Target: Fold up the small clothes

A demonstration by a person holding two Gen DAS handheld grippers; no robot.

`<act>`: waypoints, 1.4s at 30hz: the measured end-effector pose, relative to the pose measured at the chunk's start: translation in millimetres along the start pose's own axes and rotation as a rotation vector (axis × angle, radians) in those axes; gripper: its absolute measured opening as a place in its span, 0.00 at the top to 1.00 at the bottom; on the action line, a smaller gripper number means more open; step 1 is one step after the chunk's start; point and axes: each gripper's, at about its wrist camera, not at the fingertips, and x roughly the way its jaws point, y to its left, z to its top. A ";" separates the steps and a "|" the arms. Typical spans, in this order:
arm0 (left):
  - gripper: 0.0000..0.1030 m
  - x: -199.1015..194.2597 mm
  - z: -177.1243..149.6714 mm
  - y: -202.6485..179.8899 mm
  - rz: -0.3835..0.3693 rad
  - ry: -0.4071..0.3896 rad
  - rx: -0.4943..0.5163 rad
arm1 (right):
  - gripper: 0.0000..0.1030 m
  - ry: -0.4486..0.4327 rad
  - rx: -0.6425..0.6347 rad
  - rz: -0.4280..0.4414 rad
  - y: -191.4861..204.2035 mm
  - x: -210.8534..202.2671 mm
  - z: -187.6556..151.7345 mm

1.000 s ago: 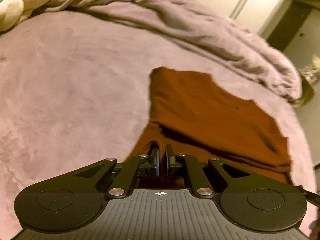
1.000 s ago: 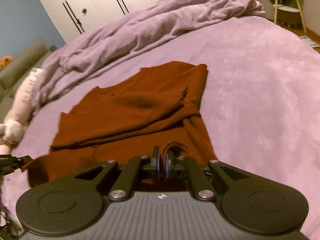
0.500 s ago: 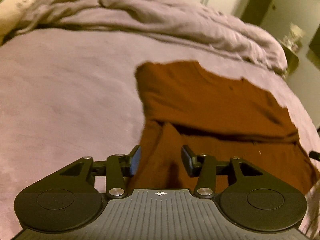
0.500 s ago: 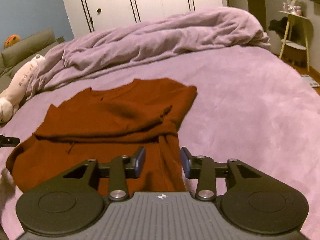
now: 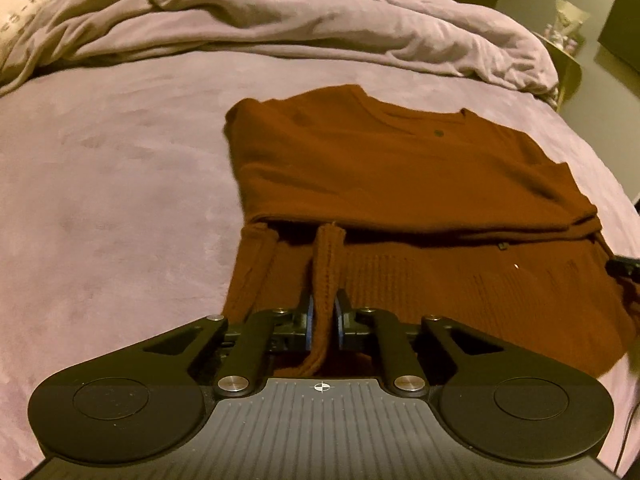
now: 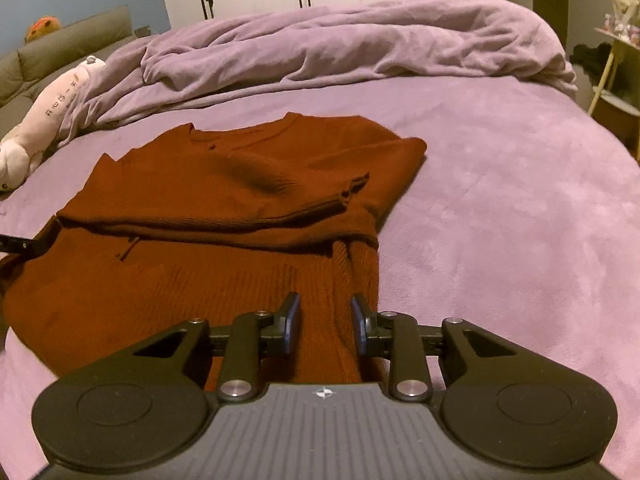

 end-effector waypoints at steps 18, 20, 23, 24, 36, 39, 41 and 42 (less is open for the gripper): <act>0.78 12.9 2.8 2.1 -0.045 0.024 -0.022 | 0.73 -0.021 -0.023 0.066 7.9 -21.3 -1.9; 0.78 14.3 3.4 3.8 -0.051 0.026 -0.026 | 0.73 -0.005 -0.002 0.098 6.4 -19.5 -2.6; 0.77 15.8 4.7 5.5 -0.056 0.031 -0.032 | 0.73 0.021 0.001 0.047 1.7 -11.4 -6.0; 0.76 16.0 4.8 5.9 -0.056 0.033 -0.034 | 0.73 0.028 0.021 0.041 -2.6 -9.5 -6.0; 0.77 24.7 10.4 9.0 -0.110 0.056 -0.049 | 0.77 0.075 0.153 0.197 -13.2 22.2 5.8; 0.91 23.4 10.5 4.7 -0.060 0.048 -0.023 | 0.91 0.072 0.097 0.175 -2.8 20.5 8.4; 0.92 16.6 11.4 3.4 -0.043 0.032 -0.034 | 0.93 0.051 0.059 0.166 4.0 13.0 10.0; 0.92 11.4 12.4 2.5 -0.032 0.025 -0.038 | 0.93 0.036 0.047 0.167 6.6 7.6 11.5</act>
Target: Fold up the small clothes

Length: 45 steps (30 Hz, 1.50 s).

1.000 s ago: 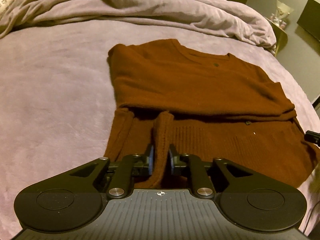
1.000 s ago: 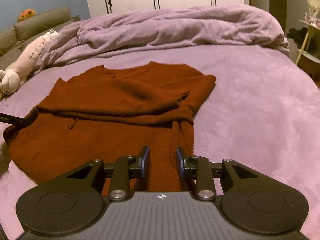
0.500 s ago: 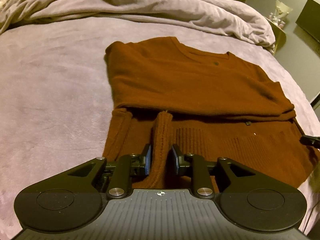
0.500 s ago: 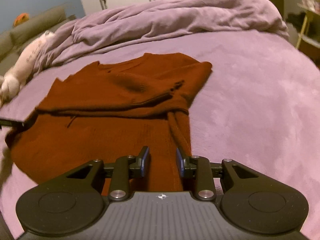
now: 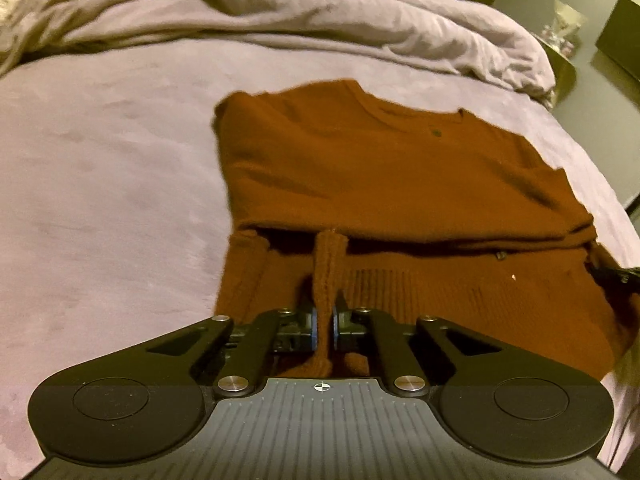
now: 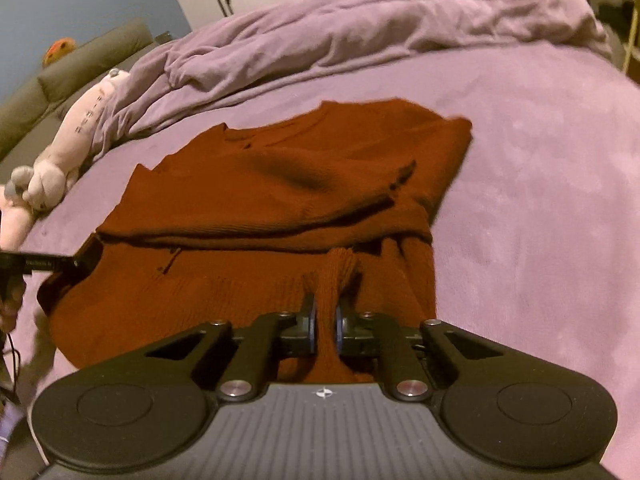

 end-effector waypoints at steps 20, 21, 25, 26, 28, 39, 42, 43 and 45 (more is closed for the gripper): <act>0.93 26.6 98.6 9.6 0.133 -0.169 0.002 | 0.93 -0.155 -0.048 -0.164 -1.3 47.6 97.1; 0.93 34.9 95.8 11.0 0.144 -0.152 0.002 | 0.93 -0.138 -0.044 -0.167 -3.3 55.4 96.4; 0.93 35.9 97.1 15.8 0.144 -0.171 -0.006 | 0.94 -0.109 -0.078 -0.201 -6.7 73.3 98.7; 0.93 29.5 101.9 14.8 0.139 -0.196 -0.002 | 0.94 -0.124 -0.094 -0.208 -5.2 72.2 102.0; 0.93 18.7 116.9 10.5 0.127 -0.245 0.020 | 0.94 -0.170 -0.108 -0.211 -2.9 67.5 112.2; 0.92 100.6 175.2 -20.3 0.421 -0.306 0.121 | 0.94 -0.272 -0.190 -0.413 3.4 140.7 172.3; 0.89 130.4 159.0 -18.1 0.468 -0.255 0.118 | 0.93 -0.231 -0.177 -0.442 -5.1 163.2 161.3; 0.81 137.2 153.1 -15.8 0.482 -0.238 0.116 | 0.92 -0.226 -0.163 -0.456 -8.9 167.0 157.2; 0.65 142.7 142.3 -8.7 0.506 -0.227 0.112 | 0.77 -0.216 -0.126 -0.480 -16.3 168.6 154.1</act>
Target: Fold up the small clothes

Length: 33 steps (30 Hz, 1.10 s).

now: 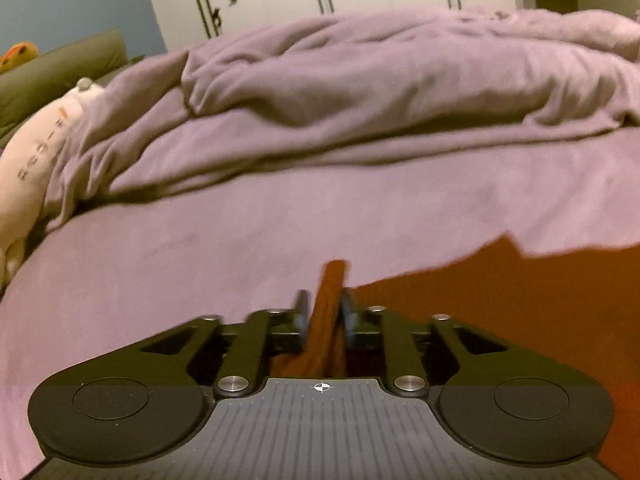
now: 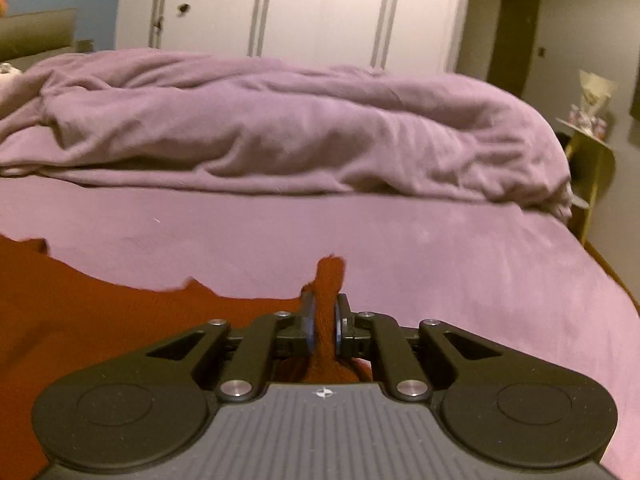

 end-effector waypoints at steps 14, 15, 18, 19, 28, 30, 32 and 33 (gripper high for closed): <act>0.25 -105.0 -57.6 107.0 -0.133 0.100 -0.171 | 0.55 0.012 0.106 0.219 -30.9 -139.2 -73.2; 0.25 -111.4 -69.6 106.1 -0.172 0.129 -0.159 | 0.55 0.020 0.092 0.205 -28.1 -147.0 -81.6; 0.24 -119.6 -96.5 99.1 -0.246 0.185 -0.134 | 0.58 0.028 0.011 0.147 -26.1 -160.0 -102.0; 0.24 -122.3 -103.3 98.9 -0.262 0.193 -0.146 | 0.58 0.032 -0.006 0.102 -27.3 -162.8 -105.4; 0.36 -130.1 -117.9 118.3 -0.320 0.242 -0.322 | 0.57 0.079 0.106 -0.042 -51.8 -192.5 -111.2; 0.35 -134.1 -116.5 115.2 -0.330 0.229 -0.306 | 0.57 0.092 0.159 0.003 -56.6 -194.6 -112.5; 0.35 -133.5 -115.8 112.7 -0.350 0.230 -0.308 | 0.57 0.086 0.202 0.048 -55.0 -199.0 -114.9; 0.35 -131.2 -115.9 111.3 -0.363 0.238 -0.316 | 0.57 0.084 0.209 0.061 -54.8 -196.2 -114.1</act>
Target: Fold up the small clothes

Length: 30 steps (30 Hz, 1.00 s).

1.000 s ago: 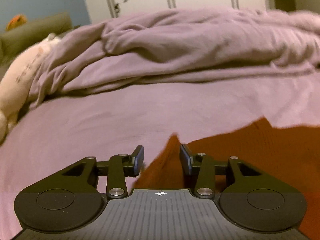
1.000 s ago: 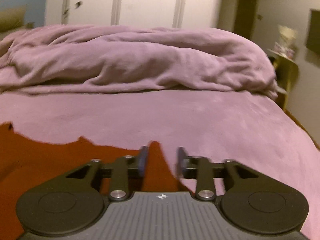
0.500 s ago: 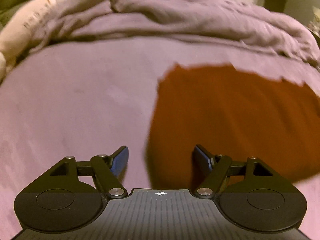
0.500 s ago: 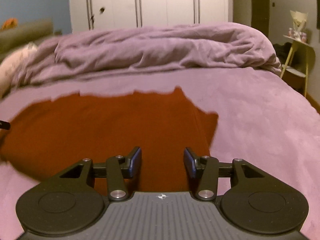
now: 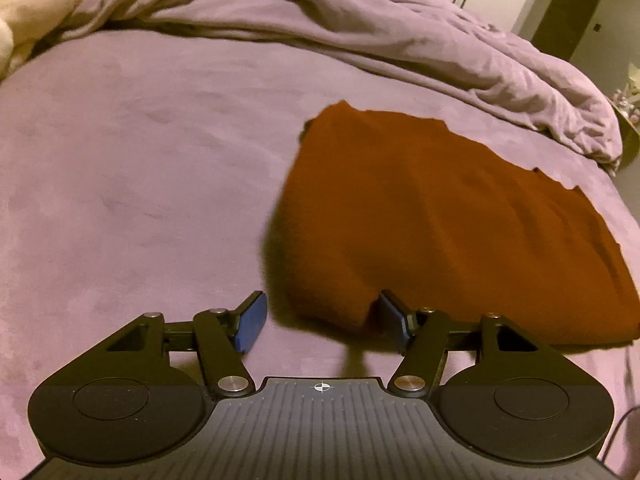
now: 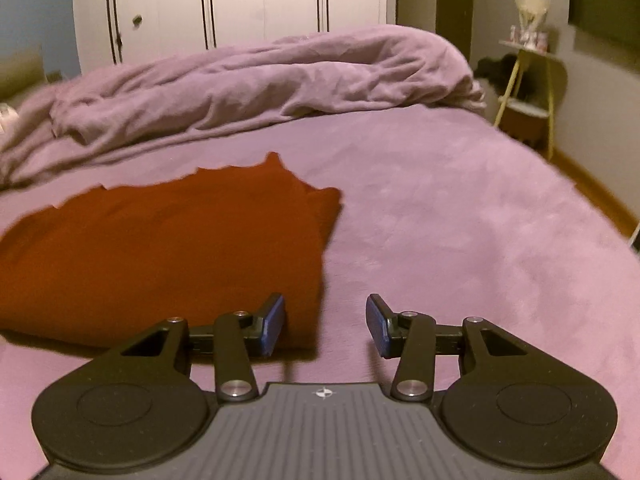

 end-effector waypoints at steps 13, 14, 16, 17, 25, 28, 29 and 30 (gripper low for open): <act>0.31 -12.3 -3.4 -22.1 0.202 -0.104 0.117 | 0.57 0.035 -0.016 0.006 9.5 14.0 -3.5; 0.31 -13.0 -4.5 -25.0 0.181 -0.101 0.131 | 0.57 0.032 -0.020 0.006 10.7 13.1 -4.2; 0.29 -12.6 -7.1 -31.4 0.161 -0.095 0.139 | 0.57 0.022 -0.022 0.003 13.5 11.7 -4.3; 0.27 -12.0 -8.1 -34.1 0.143 -0.094 0.138 | 0.57 0.015 -0.022 0.003 15.8 10.4 -3.6; 0.22 11.3 -10.4 -25.4 0.132 -0.070 0.073 | 0.57 -0.024 -0.101 0.038 39.3 3.0 2.3; 0.22 8.2 -2.6 2.2 0.121 -0.067 -0.038 | 0.57 -0.046 -0.150 -0.008 45.3 0.8 2.8; 0.23 7.2 0.5 11.2 0.093 -0.060 -0.079 | 0.57 -0.052 -0.155 -0.009 46.6 -0.7 2.7; 0.25 7.2 3.0 17.9 0.054 -0.049 -0.111 | 0.57 -0.055 -0.153 0.000 47.8 -1.8 2.7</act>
